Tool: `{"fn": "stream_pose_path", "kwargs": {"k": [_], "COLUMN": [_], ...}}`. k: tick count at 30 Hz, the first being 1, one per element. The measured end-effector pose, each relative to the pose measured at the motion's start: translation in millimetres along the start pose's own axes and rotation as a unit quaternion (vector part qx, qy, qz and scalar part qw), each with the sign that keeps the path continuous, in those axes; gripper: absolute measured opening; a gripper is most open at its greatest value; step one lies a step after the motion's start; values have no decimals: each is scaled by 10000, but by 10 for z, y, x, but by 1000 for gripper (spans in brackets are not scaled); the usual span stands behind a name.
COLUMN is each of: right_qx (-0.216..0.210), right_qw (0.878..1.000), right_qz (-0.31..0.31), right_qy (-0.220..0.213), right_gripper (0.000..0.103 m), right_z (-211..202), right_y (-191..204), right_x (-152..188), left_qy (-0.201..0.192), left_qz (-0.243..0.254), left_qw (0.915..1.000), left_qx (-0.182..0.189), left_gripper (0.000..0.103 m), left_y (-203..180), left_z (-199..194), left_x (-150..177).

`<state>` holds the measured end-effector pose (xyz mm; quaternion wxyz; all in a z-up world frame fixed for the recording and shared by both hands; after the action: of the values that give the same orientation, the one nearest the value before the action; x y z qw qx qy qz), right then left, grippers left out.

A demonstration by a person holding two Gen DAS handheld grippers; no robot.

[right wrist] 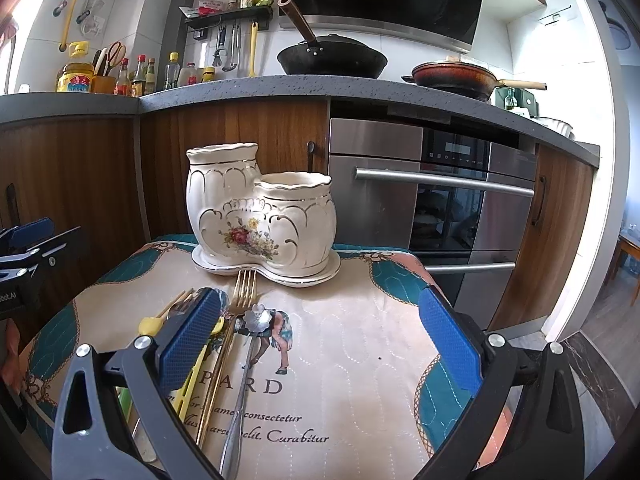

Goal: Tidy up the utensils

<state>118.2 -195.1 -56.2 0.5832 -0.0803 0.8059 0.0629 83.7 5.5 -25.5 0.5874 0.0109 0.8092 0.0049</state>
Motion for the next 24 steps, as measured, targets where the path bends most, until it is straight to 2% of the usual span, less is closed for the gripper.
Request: {"fn": "stream_pose_path", "kwargs": {"k": [24], "right_qx": [-83], "right_qw": [9996], "right_qz": [271], "right_qy": [78], "right_gripper": [98], "right_z": [57], "right_y": [-85], "right_x": [36], "left_qy": [41], "left_qz": [22], "left_qw": [10000], "left_qx": [-19], "left_gripper": [98], "left_y": [-8], "left_z": [49], "left_x": [29]}}
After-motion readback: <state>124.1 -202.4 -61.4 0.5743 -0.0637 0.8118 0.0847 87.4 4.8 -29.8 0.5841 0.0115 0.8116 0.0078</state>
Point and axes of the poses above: each gripper's, at about its wrist camera, not at the fingertips, and z roughly the way its jaws point, y to its left, x to its underside, the point moved 9 cm from there along z, roughly the way its jaws point, and after that the axes turned 1 degree about z, right-handed, at the moved point
